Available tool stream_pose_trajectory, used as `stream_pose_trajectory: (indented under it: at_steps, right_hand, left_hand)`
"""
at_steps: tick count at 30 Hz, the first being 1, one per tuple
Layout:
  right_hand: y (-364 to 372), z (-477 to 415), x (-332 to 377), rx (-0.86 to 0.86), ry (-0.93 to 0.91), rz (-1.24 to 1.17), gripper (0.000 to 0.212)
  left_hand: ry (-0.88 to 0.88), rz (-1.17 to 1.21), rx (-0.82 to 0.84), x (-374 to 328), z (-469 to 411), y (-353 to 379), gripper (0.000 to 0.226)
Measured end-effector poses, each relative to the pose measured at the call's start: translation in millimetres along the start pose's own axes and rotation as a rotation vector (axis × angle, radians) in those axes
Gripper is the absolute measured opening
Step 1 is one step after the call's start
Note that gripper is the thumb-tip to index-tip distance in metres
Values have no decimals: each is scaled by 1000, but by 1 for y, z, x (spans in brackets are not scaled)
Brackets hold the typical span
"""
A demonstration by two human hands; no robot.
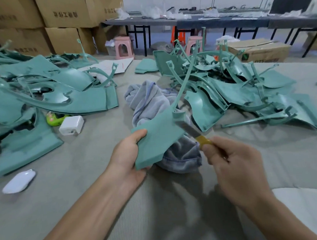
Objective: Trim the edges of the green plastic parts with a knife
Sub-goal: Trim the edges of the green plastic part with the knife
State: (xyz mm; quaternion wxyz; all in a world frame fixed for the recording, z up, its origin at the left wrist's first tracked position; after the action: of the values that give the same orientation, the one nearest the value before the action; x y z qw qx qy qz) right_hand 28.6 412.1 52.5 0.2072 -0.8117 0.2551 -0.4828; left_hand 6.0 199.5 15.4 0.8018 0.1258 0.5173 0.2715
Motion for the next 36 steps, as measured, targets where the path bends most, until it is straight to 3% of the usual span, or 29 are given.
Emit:
stream_pose_trajectory:
  at_steps: [2,6,10,11,14,15,17,19,21,25,27,30,32,34,36]
  right_hand:
    - [0,3,5,16,-42,-28,13]
    - [25,11,16,261,-136,102,30]
    - [3,-2,-4,4,53,22,17]
    - [4,-1,-3,21,48,-33,17]
    - [32,11,16,307,-19,-98,26]
    - [36,12,16,331,-33,-49,28]
    - [27,-1,1,187,47,-2,23]
    - [14,-10,-16,67,223,-162,23]
    - [12,-9,-29,27,400,-509,29]
    - [28,-3,-22,202,527,-1007,17]
    - [33,-4,-21,239,563,-1103,19]
    - [33,-5,-29,139,641,-1068,19]
    - [27,-7,-37,50,687,-1054,20]
    - [17,-10,-39,8,685,-1052,28]
    - [12,-13,-40,8,672,-982,32]
  left_hand:
    - [5,-27,-34,-1,-2,-3,14]
    - [-16,-34,-12,2,-1,0,18]
    - [3,11,-47,-1,-1,-1,16]
    - [26,25,-61,-2,-2,-2,15]
    - [74,43,-65,-2,-3,-3,17]
    - [86,54,-64,-2,-3,-3,18]
    - [119,73,-76,-4,-4,-5,18]
    - [184,61,-99,-7,-3,-7,19]
    - [272,-7,-129,-10,-2,-7,18]
    - [404,-160,-87,-6,-4,0,16]
    - [357,-229,66,2,-2,11,23]
    - [264,-294,240,15,5,22,43]
    - [338,-291,215,8,3,16,49]
    - [526,-364,210,-9,6,8,69]
    - [845,-788,200,-27,22,12,90]
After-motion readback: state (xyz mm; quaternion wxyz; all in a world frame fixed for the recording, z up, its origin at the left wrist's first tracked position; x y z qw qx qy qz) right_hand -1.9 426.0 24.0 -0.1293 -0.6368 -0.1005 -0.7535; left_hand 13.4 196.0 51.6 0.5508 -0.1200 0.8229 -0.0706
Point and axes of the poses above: each hand's wrist, its own z-axis away from the middle knuckle, its own y-axis out of the palm, x = y × z, the point moved 6 cm from there along -z, towards the middle knuckle, and after that the axes turned 3 degrees about x, right-handed, at the moved point
